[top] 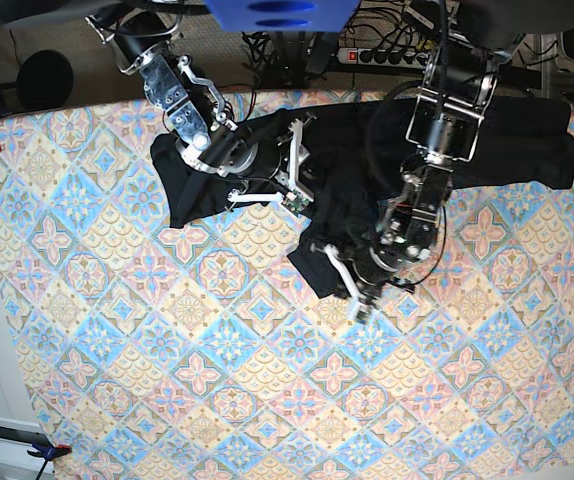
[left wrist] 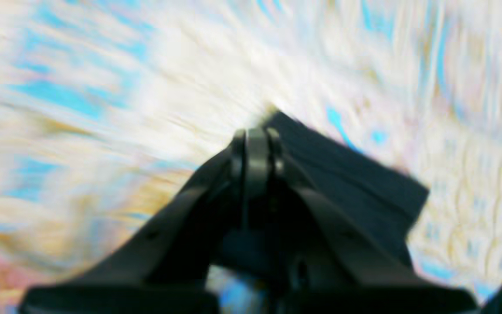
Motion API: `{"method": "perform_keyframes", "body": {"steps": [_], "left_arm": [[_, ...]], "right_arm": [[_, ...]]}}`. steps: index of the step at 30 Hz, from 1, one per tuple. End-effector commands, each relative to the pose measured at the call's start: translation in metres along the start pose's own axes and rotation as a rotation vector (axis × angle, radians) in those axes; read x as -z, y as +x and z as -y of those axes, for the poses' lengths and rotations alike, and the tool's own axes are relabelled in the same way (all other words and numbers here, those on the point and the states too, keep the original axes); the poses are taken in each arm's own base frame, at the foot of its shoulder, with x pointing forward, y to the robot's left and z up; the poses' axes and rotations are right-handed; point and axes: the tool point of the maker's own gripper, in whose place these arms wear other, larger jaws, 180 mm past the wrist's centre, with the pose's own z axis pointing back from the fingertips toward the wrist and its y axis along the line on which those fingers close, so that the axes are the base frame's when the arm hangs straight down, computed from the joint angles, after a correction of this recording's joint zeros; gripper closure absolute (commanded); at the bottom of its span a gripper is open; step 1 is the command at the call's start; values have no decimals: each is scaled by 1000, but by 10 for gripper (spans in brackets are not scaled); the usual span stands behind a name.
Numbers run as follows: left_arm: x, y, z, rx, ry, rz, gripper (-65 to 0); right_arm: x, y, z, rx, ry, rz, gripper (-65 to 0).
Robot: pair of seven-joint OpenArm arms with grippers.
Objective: Layout the t-shirt on the table in an organized manner, then fold the t-shirt properly
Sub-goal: 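Grasp the bunched sleeve with the left gripper and drag it along the shirt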
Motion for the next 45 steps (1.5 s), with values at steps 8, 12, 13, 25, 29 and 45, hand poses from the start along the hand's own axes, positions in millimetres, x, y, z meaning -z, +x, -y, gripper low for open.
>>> {"method": "perform_keyframes", "body": {"steps": [8, 12, 13, 25, 29, 45], "left_arm": [[-63, 49, -39, -45, 60, 224, 0], [-91, 46, -53, -64, 77, 256, 0], [-93, 43, -55, -71, 74, 252, 0], [-8, 9, -21, -92, -23, 37, -198], [0, 21, -19, -100, -28, 47, -291], [30, -23, 28, 15, -123, -132, -254]], "right_arm": [[-8, 15, 22, 30, -50, 61, -199], [-8, 14, 22, 30, -49, 60, -199], [-8, 14, 22, 30, -49, 60, -199], [-10, 17, 19, 27, -45, 69, -199], [-12, 20, 19, 25, -47, 79, -199], [-11, 19, 21, 25, -49, 75, -199]]}}
